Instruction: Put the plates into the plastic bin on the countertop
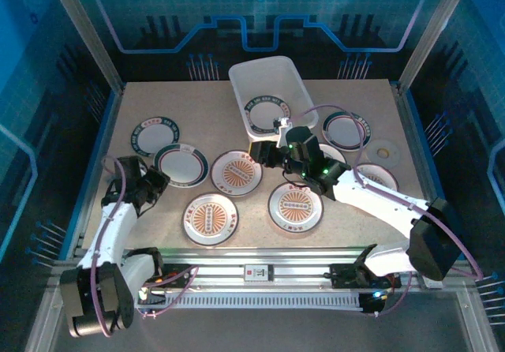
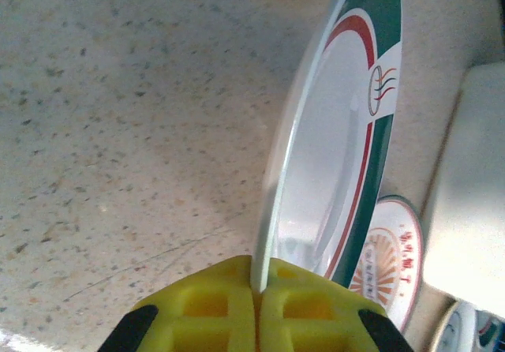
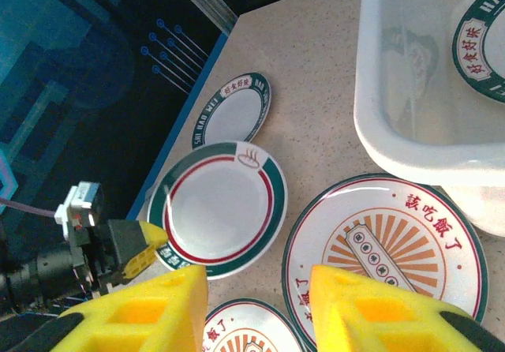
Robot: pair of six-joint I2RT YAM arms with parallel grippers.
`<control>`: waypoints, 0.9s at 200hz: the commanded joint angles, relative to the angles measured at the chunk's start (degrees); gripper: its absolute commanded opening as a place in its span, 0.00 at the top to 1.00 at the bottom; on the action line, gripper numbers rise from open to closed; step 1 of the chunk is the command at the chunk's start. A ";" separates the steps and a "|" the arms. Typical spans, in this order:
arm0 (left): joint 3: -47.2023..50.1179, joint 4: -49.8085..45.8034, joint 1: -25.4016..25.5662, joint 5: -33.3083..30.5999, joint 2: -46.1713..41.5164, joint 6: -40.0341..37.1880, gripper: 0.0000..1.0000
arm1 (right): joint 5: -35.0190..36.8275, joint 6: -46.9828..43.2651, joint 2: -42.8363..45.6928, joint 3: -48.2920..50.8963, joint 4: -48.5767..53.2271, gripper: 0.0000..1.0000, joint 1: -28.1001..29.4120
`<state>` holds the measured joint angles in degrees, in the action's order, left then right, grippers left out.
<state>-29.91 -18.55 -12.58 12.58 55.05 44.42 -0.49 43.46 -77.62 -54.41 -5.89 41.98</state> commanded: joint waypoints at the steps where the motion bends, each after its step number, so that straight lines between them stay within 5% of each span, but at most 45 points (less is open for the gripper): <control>1: -3.69 0.20 0.27 3.07 -3.58 -1.75 1.00 | -2.85 -0.11 0.65 0.13 -2.86 0.59 -0.16; 82: -12.11 3.19 1.81 13.57 -5.66 -6.24 1.00 | -11.45 0.14 3.71 0.13 -2.48 0.54 -5.48; 128: -17.24 6.30 7.62 15.04 -4.13 -7.69 1.00 | -25.17 5.98 3.50 0.89 -7.16 0.53 -11.70; 180: -21.51 8.53 15.97 13.96 -0.96 -9.67 1.00 | -29.22 8.71 1.31 0.89 -13.07 0.54 -11.95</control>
<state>-48.27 -14.15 0.73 25.34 53.15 36.91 -25.21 49.98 -74.91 -54.17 -13.58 30.30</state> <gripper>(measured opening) 0.065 0.459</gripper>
